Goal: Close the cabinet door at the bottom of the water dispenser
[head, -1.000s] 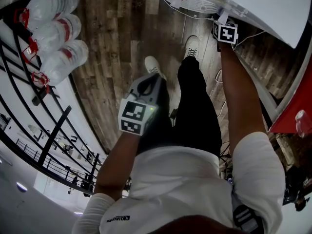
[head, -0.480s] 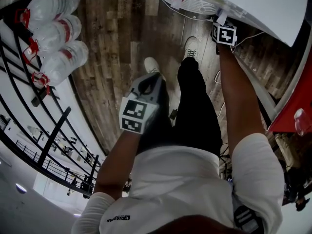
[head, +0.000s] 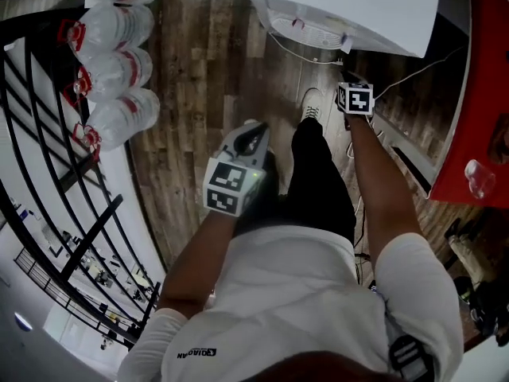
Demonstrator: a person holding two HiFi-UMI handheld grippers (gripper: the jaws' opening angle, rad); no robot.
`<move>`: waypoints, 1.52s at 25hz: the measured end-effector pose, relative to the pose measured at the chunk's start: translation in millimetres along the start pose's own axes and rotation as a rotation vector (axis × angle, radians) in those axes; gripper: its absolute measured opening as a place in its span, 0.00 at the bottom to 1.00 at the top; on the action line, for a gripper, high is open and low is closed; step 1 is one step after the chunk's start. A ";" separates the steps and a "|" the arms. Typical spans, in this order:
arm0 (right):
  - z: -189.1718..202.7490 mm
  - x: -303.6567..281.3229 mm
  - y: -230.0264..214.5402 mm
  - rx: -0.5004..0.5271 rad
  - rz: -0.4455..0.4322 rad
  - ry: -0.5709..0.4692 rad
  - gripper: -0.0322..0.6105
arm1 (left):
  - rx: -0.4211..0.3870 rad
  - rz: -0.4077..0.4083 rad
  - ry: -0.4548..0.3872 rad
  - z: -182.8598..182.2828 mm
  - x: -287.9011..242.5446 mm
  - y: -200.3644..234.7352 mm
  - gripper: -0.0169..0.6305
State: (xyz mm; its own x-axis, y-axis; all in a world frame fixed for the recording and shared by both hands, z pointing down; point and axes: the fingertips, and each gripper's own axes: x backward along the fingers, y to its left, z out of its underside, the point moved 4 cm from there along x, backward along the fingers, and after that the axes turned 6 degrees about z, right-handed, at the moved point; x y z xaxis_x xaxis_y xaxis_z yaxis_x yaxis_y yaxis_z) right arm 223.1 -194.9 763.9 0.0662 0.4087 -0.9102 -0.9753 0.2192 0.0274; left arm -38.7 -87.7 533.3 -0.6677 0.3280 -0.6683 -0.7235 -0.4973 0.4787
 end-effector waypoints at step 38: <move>-159.6 405.7 -41.1 -0.056 -0.548 -0.741 0.09 | -0.290 0.054 -0.392 -240.3 16.4 -125.7 0.02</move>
State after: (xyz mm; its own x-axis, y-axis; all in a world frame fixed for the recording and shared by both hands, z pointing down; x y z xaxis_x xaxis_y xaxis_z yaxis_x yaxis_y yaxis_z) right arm 256.4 -179.5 327.5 0.6208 0.7275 -0.2922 -0.7753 0.5144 -0.3665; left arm 83.5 -212.8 325.3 -0.7590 0.5455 -0.3555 -0.6445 -0.7070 0.2912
